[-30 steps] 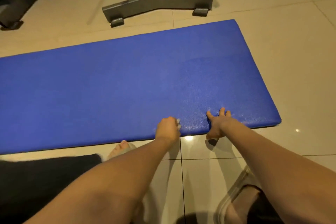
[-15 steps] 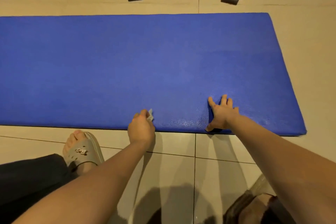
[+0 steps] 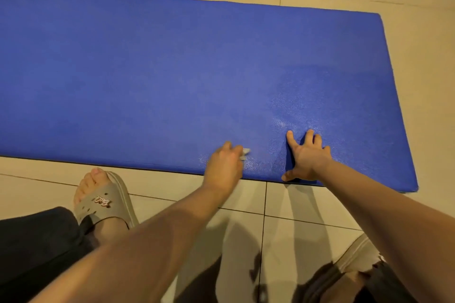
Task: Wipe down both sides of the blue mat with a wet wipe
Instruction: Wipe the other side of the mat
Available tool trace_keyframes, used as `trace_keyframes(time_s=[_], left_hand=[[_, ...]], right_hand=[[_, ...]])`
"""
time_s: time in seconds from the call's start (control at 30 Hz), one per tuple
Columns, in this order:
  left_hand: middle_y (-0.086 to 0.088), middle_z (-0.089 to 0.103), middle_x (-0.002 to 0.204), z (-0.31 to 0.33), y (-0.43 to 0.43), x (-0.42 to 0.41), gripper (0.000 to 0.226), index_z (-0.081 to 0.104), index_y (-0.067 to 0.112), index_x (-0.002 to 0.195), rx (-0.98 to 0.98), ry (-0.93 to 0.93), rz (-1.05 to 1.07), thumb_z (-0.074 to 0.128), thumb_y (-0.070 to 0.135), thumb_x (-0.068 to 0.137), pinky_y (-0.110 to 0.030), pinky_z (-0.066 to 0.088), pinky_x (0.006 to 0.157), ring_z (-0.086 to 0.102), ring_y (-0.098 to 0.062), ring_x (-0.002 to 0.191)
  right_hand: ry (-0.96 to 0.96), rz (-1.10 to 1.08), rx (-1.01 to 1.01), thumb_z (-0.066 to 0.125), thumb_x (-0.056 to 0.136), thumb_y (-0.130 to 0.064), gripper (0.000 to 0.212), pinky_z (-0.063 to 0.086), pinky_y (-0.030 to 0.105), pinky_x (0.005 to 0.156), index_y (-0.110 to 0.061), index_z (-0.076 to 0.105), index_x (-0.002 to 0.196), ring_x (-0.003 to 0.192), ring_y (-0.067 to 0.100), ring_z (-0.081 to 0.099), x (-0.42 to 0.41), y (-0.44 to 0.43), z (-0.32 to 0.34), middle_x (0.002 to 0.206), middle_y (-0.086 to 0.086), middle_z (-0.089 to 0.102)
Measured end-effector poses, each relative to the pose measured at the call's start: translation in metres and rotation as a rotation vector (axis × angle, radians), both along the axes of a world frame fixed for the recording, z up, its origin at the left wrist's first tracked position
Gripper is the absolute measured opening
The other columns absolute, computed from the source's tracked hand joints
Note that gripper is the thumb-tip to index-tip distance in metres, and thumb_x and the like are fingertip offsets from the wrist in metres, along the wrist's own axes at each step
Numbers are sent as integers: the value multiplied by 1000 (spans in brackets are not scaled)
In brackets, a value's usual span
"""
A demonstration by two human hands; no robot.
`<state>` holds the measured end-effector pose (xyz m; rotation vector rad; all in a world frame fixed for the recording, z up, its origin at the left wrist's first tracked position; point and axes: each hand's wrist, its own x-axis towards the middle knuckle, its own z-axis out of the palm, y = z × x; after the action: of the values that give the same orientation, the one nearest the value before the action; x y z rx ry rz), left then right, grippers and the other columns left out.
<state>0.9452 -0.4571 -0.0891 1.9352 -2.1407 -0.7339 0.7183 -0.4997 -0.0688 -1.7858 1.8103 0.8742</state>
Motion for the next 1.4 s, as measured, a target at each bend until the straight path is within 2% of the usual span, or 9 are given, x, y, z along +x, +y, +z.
trace_keyframes(time_s=[0.23, 0.33, 0.43, 0.57, 0.67, 0.83, 0.97, 1.2, 1.4], left_hand=[[-13, 67, 100, 2, -3, 61, 13, 66, 10, 91, 35, 86, 540, 54, 11, 96, -39, 48, 75, 62, -35, 89], [-9, 68, 119, 5, -1, 1, 29, 73, 12, 117, 58, 223, 422, 52, 9, 97, -35, 50, 93, 66, -29, 101], [-11, 65, 121, 7, -1, -59, 33, 70, 13, 125, 73, 244, 197, 51, 8, 98, -35, 50, 94, 64, -32, 103], [-9, 65, 109, 9, -15, -69, 24, 73, 14, 108, 136, 125, -48, 53, 8, 96, -33, 45, 77, 63, -33, 97], [-8, 68, 109, 11, -29, -32, 16, 71, 14, 95, 135, 87, -24, 56, 8, 93, -35, 50, 82, 65, -32, 100], [-14, 66, 106, 17, -37, 58, 16, 72, 13, 98, 78, -46, 302, 56, 13, 96, -37, 45, 76, 63, -37, 95], [-13, 73, 109, 16, -31, 45, 21, 76, 9, 103, 47, 1, 436, 57, 16, 99, -34, 46, 76, 65, -35, 96], [-15, 59, 108, 4, -16, -86, 31, 68, 16, 124, 64, 94, 49, 53, 12, 98, -43, 49, 83, 61, -36, 94], [-10, 58, 107, 4, -40, -31, 21, 67, 15, 115, -5, -95, -95, 53, 20, 100, -42, 49, 78, 60, -34, 98]], right_hand=[[2, 35, 15, 83, 66, -64, 138, 32, 58, 114, -26, -12, 158, 148, 49, 6, 2, -7, 10, 159, 27, -3], [-37, 29, -36, 82, 71, -57, 123, 42, 53, 105, -29, 0, 158, 142, 45, 20, -6, -8, 13, 154, 22, 15], [-67, -21, -156, 84, 73, -48, 112, 48, 51, 99, -25, 11, 155, 133, 39, 33, -17, -10, 16, 146, 18, 27], [-29, -47, -114, 81, 75, -57, 130, 26, 56, 117, -23, -12, 159, 153, 40, -1, -21, -16, 9, 164, 22, -11], [-14, -19, -53, 79, 78, -57, 127, 26, 55, 117, -22, -12, 160, 153, 42, -7, -20, -22, 5, 163, 25, -15], [31, 35, -32, 80, 75, -60, 131, 33, 58, 114, -15, -9, 159, 150, 49, 0, -15, -29, 7, 161, 32, -7], [53, 67, -25, 79, 75, -62, 131, 39, 58, 110, -11, -9, 159, 148, 52, 5, -12, -31, 8, 159, 34, -3], [59, 75, -21, 79, 75, -62, 131, 35, 59, 112, -11, -9, 158, 148, 52, 4, -15, -31, -1, 159, 35, -5], [49, 83, -26, 77, 76, -63, 130, 32, 59, 114, -12, -9, 158, 149, 52, 3, -18, -31, -2, 159, 34, -5]])
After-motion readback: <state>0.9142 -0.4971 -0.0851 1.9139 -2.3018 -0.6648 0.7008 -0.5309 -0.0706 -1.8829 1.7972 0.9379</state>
